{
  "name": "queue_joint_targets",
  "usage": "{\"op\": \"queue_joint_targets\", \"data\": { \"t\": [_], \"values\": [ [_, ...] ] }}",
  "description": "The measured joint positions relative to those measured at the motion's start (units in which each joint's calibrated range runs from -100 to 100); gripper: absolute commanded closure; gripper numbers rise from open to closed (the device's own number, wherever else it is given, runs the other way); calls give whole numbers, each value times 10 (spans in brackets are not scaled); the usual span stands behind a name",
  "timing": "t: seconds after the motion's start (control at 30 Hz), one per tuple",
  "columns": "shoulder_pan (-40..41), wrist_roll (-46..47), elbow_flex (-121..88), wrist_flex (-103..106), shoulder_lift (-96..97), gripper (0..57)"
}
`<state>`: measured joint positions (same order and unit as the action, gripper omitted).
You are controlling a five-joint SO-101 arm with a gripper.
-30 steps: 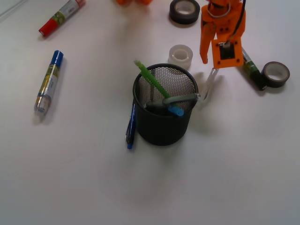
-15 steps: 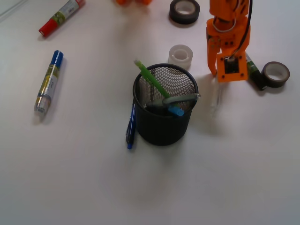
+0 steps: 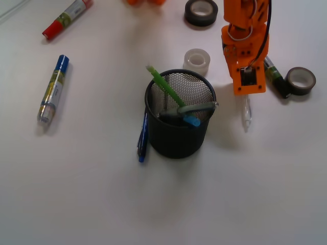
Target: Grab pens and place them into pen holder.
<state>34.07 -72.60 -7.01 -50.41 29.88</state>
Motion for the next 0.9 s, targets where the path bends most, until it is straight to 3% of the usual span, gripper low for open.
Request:
{"op": "queue_joint_targets", "data": {
  "t": [0.27,0.53,0.9],
  "values": [
    [-10,3,-17,-160,-142,570],
    [-7,42,-17,-163,-298,570],
    [-102,161,-17,98,-402,570]
  ]
}}
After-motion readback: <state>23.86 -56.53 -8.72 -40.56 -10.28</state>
